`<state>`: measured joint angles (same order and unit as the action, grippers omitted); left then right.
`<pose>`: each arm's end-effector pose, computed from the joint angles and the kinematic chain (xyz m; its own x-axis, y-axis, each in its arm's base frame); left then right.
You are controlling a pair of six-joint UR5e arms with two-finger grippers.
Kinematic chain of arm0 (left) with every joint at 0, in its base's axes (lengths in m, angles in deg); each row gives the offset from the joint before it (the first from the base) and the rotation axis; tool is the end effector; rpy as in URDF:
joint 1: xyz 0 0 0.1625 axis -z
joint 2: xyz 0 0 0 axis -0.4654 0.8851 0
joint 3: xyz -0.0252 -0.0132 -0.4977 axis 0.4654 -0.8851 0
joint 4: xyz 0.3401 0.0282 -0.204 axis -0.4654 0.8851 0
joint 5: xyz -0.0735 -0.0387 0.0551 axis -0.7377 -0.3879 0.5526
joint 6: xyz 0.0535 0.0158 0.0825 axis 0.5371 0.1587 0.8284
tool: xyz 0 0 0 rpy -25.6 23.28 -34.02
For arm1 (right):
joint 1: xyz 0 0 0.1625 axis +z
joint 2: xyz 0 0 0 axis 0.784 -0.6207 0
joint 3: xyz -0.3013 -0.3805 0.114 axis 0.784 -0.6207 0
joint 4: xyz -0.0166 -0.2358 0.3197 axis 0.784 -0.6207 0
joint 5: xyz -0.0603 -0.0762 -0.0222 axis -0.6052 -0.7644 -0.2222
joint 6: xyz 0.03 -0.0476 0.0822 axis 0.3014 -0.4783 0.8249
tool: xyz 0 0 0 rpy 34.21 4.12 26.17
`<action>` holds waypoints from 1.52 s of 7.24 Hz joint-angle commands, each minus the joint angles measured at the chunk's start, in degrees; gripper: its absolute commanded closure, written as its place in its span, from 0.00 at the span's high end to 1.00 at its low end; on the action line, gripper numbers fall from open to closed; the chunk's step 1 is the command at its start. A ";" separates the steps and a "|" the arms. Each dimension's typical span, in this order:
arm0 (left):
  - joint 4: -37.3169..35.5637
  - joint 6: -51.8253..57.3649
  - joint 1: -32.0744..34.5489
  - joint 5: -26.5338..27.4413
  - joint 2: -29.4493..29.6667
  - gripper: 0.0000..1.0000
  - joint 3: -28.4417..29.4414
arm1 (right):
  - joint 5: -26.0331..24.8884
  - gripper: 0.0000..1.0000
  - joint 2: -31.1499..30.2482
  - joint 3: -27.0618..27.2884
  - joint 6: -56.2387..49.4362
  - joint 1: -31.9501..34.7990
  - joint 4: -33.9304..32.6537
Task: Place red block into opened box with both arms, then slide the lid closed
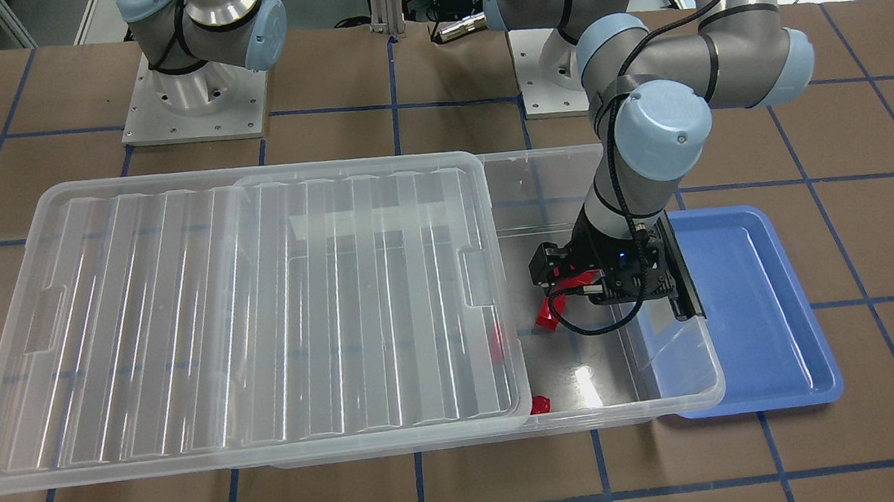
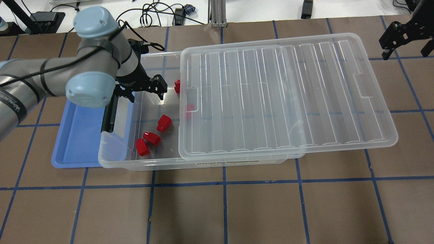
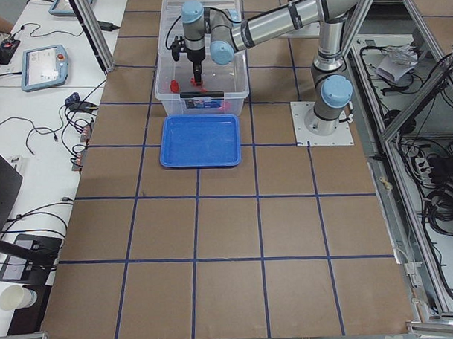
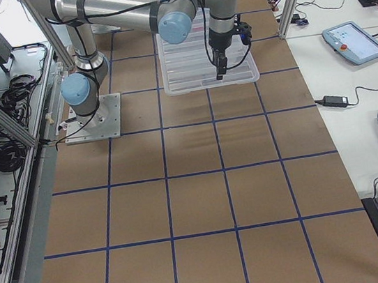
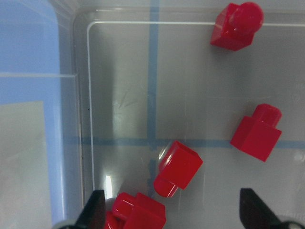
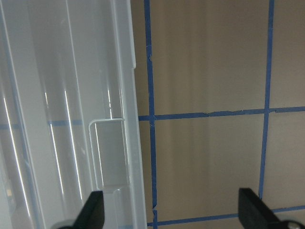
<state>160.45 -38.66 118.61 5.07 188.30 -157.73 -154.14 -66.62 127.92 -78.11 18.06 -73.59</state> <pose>-0.1439 -0.5516 0.4291 -0.9990 -0.0399 0.0212 -0.0399 0.9992 0.0016 -0.0799 -0.5684 0.5356 -0.9944 0.0276 0.1018 0.0322 0.9985 0.0444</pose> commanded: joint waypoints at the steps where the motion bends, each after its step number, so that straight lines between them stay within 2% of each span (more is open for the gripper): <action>1: 17.28 -0.61 0.71 0.43 -3.03 1.00 12.34 | -0.49 1.00 0.90 0.17 -0.25 -0.08 -0.56; 2: 18.82 -0.62 0.88 0.34 -4.70 1.00 13.78 | -0.49 1.00 2.04 0.17 -0.33 -0.17 -0.74; 5: 18.58 -0.10 0.80 0.43 -8.48 1.00 13.44 | -0.49 1.00 5.29 1.13 -0.42 -4.56 -1.62; 6: 18.22 0.17 0.80 0.34 -9.36 1.00 13.27 | -0.49 1.00 6.26 2.18 -0.51 -4.57 -4.49; 8: 18.13 3.05 0.54 -0.53 -9.12 1.00 12.48 | -0.49 1.00 6.18 6.38 -0.42 -4.57 -5.40; 9: 18.05 3.51 -0.07 -0.45 -9.55 1.00 11.35 | -0.67 1.00 6.01 7.62 -0.33 -4.57 -8.01; 11: 17.96 3.51 0.01 -0.45 -10.08 1.00 11.16 | -0.23 1.00 6.00 7.81 -0.42 -4.30 -8.39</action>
<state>178.45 -35.32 118.67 4.59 178.47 -146.32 -154.61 -60.58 135.36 -78.52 13.59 -81.49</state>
